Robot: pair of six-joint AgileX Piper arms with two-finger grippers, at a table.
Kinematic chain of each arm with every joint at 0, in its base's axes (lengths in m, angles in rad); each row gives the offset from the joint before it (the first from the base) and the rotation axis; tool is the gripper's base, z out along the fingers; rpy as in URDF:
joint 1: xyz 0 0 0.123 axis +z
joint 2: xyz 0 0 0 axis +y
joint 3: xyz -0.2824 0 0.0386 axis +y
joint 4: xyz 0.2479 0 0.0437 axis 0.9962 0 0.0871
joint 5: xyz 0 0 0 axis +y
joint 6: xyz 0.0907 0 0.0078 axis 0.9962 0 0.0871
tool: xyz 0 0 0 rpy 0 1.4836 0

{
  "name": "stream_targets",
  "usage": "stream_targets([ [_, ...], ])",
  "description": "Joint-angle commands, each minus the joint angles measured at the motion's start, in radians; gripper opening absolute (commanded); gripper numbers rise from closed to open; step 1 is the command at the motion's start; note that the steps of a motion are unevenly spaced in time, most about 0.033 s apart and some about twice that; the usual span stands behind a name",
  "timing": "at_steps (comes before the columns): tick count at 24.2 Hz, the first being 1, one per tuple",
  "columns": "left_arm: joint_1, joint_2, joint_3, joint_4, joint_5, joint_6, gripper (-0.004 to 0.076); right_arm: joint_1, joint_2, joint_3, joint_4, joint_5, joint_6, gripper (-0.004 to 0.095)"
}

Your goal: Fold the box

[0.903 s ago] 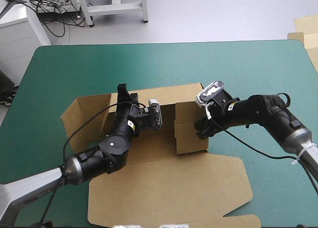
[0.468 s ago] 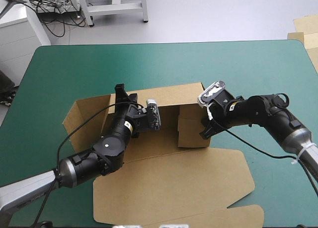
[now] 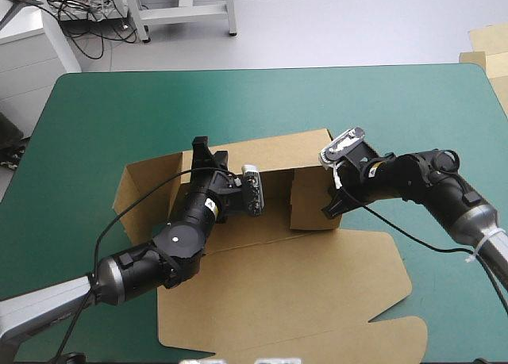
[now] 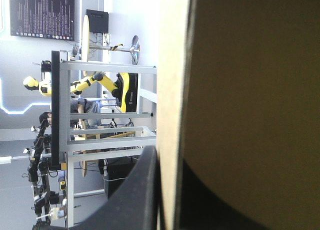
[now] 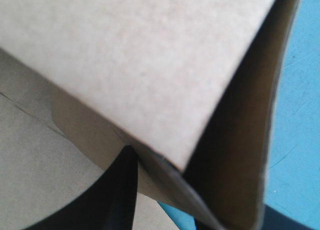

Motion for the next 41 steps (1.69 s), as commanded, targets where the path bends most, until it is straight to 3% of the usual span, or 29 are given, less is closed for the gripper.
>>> stream_targets([
  [1,-0.023,-0.037,-0.03,0.074,-0.027,-0.04,-0.001,-0.003,-0.026,-0.029,-0.027,-0.068,0.01,-0.0017],
  [6,-0.023,-0.037,-0.03,0.074,-0.023,-0.046,-0.0009,-0.003,-0.026,-0.03,-0.013,-0.061,0.01,-0.0005],
  [8,-0.023,-0.037,-0.03,0.074,-0.023,-0.046,-0.0009,-0.003,-0.026,-0.03,-0.011,-0.047,0.01,0.0057],
  [10,-0.023,-0.037,-0.03,0.07,-0.023,-0.046,-0.0009,-0.003,-0.026,-0.03,-0.011,-0.012,0.003,0.0227],
  [11,-0.023,-0.037,-0.03,0.07,-0.016,-0.046,-0.0009,-0.003,-0.028,-0.03,-0.013,0.034,-0.014,0.0431],
  [12,-0.023,-0.037,-0.03,0.07,-0.016,-0.046,-0.0009,-0.003,-0.029,-0.03,-0.013,0.051,-0.019,0.0526],
  [13,-0.023,-0.037,-0.03,0.07,-0.015,-0.046,-0.0009,-0.003,-0.039,-0.03,-0.015,0.088,-0.021,0.0715],
  [14,-0.023,-0.037,-0.03,0.07,-0.012,-0.046,-0.0009,-0.003,-0.049,-0.03,-0.015,0.107,-0.03,0.0766],
  [17,-0.023,-0.037,-0.03,0.068,0.015,-0.046,-0.0009,-0.005,-0.11,-0.03,-0.015,0.165,-0.07,0.0767],
  [22,-0.023,-0.037,-0.03,0.052,0.016,-0.046,-0.0009,-0.044,-0.145,-0.03,0.003,0.14,-0.07,0.0768],
  [31,-0.023,-0.037,-0.03,0.04,0.003,-0.046,-0.0009,-0.046,-0.088,-0.03,0.235,0.087,-0.215,0.0768],
  [35,-0.023,-0.037,-0.03,-0.005,-0.04,-0.031,-0.0009,-0.046,-0.055,-0.03,0.252,0.035,-0.246,0.0767],
  [39,-0.023,-0.037,-0.03,-0.022,-0.049,-0.027,-0.0009,-0.046,-0.043,-0.03,0.235,-0.018,-0.251,0.0701],
  [41,-0.023,-0.037,-0.03,-0.03,-0.054,-0.027,-0.0009,-0.046,-0.039,-0.03,0.225,-0.044,-0.254,0.0623],
])
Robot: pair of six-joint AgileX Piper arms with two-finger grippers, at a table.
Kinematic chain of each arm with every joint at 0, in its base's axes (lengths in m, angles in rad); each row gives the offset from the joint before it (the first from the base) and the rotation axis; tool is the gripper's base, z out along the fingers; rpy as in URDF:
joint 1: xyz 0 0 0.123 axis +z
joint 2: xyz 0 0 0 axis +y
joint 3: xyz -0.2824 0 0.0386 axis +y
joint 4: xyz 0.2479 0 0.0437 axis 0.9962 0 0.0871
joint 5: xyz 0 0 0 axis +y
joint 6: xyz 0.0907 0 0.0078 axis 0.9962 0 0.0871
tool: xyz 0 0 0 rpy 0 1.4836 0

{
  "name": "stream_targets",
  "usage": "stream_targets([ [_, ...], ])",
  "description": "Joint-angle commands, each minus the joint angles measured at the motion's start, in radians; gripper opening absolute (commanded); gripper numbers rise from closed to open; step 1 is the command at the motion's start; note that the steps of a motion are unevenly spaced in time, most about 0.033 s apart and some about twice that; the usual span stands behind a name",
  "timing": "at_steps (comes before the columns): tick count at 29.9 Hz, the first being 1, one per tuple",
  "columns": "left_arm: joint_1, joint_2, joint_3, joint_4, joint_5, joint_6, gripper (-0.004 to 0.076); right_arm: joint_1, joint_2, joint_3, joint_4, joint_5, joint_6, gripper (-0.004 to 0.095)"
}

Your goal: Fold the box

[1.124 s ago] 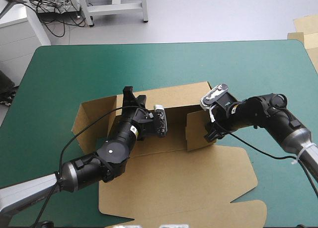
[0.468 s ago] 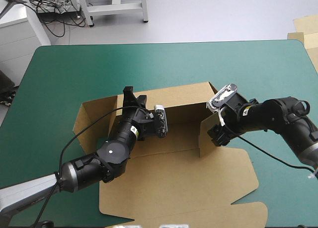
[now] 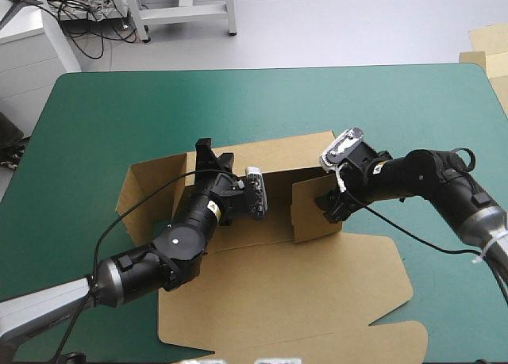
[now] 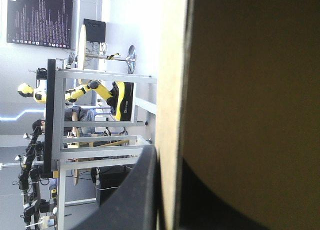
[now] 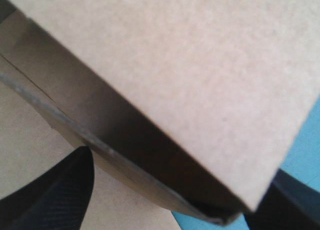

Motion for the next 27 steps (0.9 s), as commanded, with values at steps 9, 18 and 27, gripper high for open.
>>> stream_targets([
  [9,-0.009,-0.033,-0.03,-0.027,-0.032,-0.013,-0.0009,-0.005,-0.019,-0.029,0.021,-0.085,-0.018,0.0013],
  [18,-0.009,-0.033,-0.03,-0.024,-0.068,-0.013,-0.0008,-0.005,-0.019,-0.029,0.04,-0.106,-0.009,-0.0018],
  [27,-0.009,-0.033,-0.03,0.015,-0.141,-0.013,0.0347,-0.005,-0.019,-0.029,0.056,-0.138,0.069,-0.0018],
])
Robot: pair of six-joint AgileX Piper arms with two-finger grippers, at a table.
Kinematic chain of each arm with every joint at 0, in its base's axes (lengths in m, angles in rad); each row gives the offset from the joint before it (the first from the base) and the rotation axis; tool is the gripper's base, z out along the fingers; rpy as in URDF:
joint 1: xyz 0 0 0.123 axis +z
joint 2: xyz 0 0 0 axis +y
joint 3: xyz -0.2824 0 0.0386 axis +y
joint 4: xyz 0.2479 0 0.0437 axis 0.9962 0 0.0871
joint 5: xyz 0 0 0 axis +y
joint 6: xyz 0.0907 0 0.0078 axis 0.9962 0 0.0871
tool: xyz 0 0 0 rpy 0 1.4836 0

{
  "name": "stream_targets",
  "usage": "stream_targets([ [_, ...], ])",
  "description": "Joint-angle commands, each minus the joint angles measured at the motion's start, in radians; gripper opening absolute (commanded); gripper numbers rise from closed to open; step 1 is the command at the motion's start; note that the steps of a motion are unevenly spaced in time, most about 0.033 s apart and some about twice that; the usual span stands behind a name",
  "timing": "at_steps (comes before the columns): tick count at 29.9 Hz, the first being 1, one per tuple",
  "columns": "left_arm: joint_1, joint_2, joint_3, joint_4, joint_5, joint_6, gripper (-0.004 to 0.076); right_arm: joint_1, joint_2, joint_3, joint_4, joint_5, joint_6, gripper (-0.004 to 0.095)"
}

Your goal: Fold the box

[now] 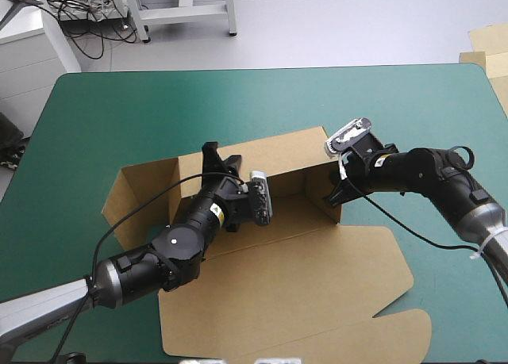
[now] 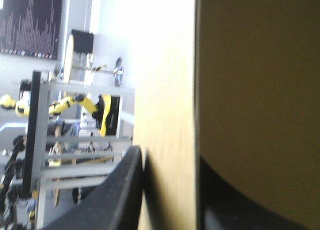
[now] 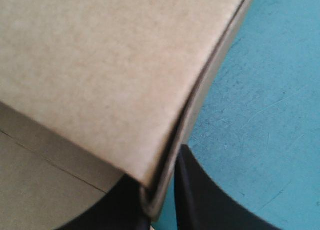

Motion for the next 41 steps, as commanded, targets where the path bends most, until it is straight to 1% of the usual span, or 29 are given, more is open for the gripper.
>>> stream_targets([
  [1,-0.011,-0.026,-0.029,0.052,-0.06,-0.018,0.0421,0.011,-0.033,-0.03,0.063,-0.042,0.014,-0.0018],
  [3,-0.022,-0.026,-0.029,0.078,-0.051,-0.04,0.0544,0.011,-0.033,-0.03,0.062,-0.069,0.043,-0.0018],
  [5,-0.046,-0.026,-0.029,0.132,-0.027,-0.077,0.0614,0.011,-0.033,-0.03,0.052,-0.099,0.08,-0.0018],
  [8,-0.1,-0.026,-0.029,0.224,0.04,-0.143,0.0629,0.011,-0.033,-0.03,-0.023,-0.159,0.199,-0.0018],
  [10,-0.143,-0.026,-0.029,0.257,0.089,-0.143,0.0629,0.011,-0.033,-0.03,-0.108,-0.189,0.284,-0.0018],
  [13,-0.212,-0.026,-0.031,0.248,0.149,-0.143,0.0629,0.011,-0.033,-0.03,-0.264,-0.206,0.437,-0.0018],
  [15,-0.24,-0.026,-0.031,0.24,0.162,-0.146,0.0624,0.011,-0.033,-0.03,-0.346,-0.207,0.507,-0.0018],
  [18,-0.26,-0.026,-0.031,0.235,0.155,-0.146,0.0575,0.011,-0.033,-0.03,-0.393,-0.207,0.554,-0.0019],
  [21,-0.26,-0.026,-0.031,0.23,0.125,-0.146,0.0454,0.011,-0.033,-0.03,-0.393,-0.207,0.554,-0.0019],
  [23,-0.26,-0.026,-0.033,0.223,0.093,-0.146,0.0323,0.011,-0.033,-0.03,-0.389,-0.209,0.552,-0.0019],
  [24,-0.26,-0.026,-0.043,0.207,0.068,-0.141,0.0245,0.011,-0.033,-0.03,-0.389,-0.209,0.552,-0.0019],
  [26,-0.26,-0.026,-0.07,0.142,0.009,-0.089,0.0043,0.011,-0.033,-0.03,-0.389,-0.209,0.552,-0.0019],
  [27,-0.26,-0.026,-0.091,0.087,-0.024,-0.042,-0.0002,0.011,-0.033,-0.03,-0.389,-0.207,0.552,-0.0019],
  [28,-0.26,-0.026,-0.115,0.022,-0.05,0.012,0.0022,0.011,-0.033,-0.03,-0.389,-0.207,0.552,-0.0019],
  [29,-0.26,-0.026,-0.142,-0.046,-0.068,0.064,0.002,0.011,-0.033,-0.03,-0.389,-0.205,0.552,-0.0019],
  [31,-0.26,-0.026,-0.202,-0.179,-0.068,0.17,0.0018,0.011,-0.033,-0.03,-0.389,-0.205,0.552,-0.0019],
  [35,-0.229,-0.026,-0.326,-0.457,0.0,0.385,0.0018,0.011,-0.033,-0.03,-0.389,-0.205,0.552,-0.002],
  [37,-0.184,-0.026,-0.385,-0.606,0.044,0.53,0.0018,0.011,-0.033,-0.03,-0.389,-0.205,0.552,-0.002],
  [39,-0.109,-0.026,-0.436,-0.761,0.082,0.648,0.0018,0.011,-0.033,-0.03,-0.389,-0.205,0.552,-0.002],
  [41,-0.019,-0.026,-0.482,-0.881,0.108,0.704,0.0018,0.011,-0.033,-0.03,-0.389,-0.205,0.552,-0.002],
])
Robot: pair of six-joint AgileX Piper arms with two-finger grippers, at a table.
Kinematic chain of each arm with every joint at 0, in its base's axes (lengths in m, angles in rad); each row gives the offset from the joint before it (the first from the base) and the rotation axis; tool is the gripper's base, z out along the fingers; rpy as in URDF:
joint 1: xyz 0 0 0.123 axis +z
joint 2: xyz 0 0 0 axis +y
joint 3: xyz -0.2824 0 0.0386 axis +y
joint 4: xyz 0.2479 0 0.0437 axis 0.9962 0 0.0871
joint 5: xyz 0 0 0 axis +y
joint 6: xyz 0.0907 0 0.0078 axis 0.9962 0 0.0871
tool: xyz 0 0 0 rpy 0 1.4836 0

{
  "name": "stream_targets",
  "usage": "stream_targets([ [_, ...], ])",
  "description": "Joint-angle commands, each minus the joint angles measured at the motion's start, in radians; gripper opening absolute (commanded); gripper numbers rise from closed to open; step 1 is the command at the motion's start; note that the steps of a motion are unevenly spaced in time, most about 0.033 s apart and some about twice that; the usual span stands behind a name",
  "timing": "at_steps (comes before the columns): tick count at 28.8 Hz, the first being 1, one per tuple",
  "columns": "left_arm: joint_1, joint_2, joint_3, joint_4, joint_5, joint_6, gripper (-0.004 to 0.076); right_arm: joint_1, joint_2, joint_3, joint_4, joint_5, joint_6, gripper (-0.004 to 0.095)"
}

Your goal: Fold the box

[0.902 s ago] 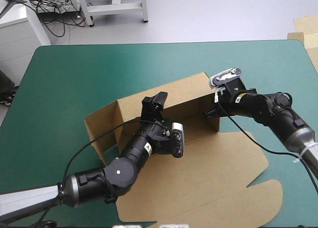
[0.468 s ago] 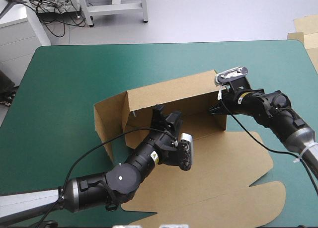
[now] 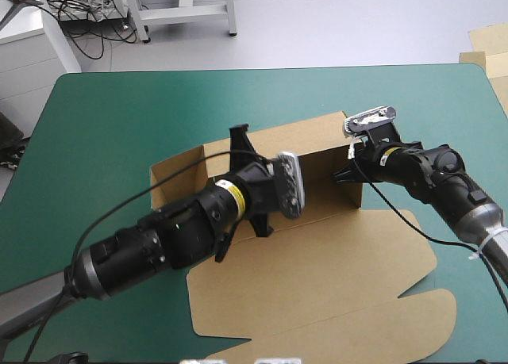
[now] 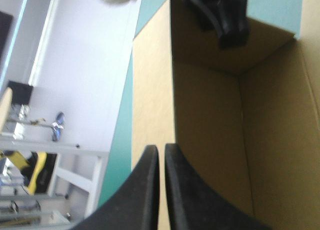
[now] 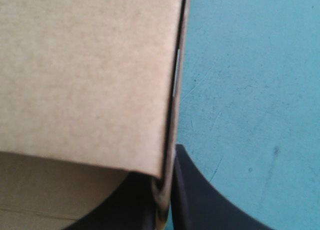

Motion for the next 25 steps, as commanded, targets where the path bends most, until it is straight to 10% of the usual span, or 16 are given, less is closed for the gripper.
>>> stream_targets([
  [1,0.13,-0.029,-0.108,-0.203,0.032,0.121,0.0018,0.001,-0.033,-0.031,-0.005,-0.071,0.005,-0.002],
  [19,0.801,-0.242,-0.232,-0.671,0.365,0.142,0.0014,0.001,-0.033,-0.031,-0.005,-0.025,0.005,-0.002],
  [25,0.824,-0.351,-0.058,-0.671,0.256,0.116,-0.0001,0.001,-0.033,-0.031,-0.002,-0.021,0.005,-0.002],
])
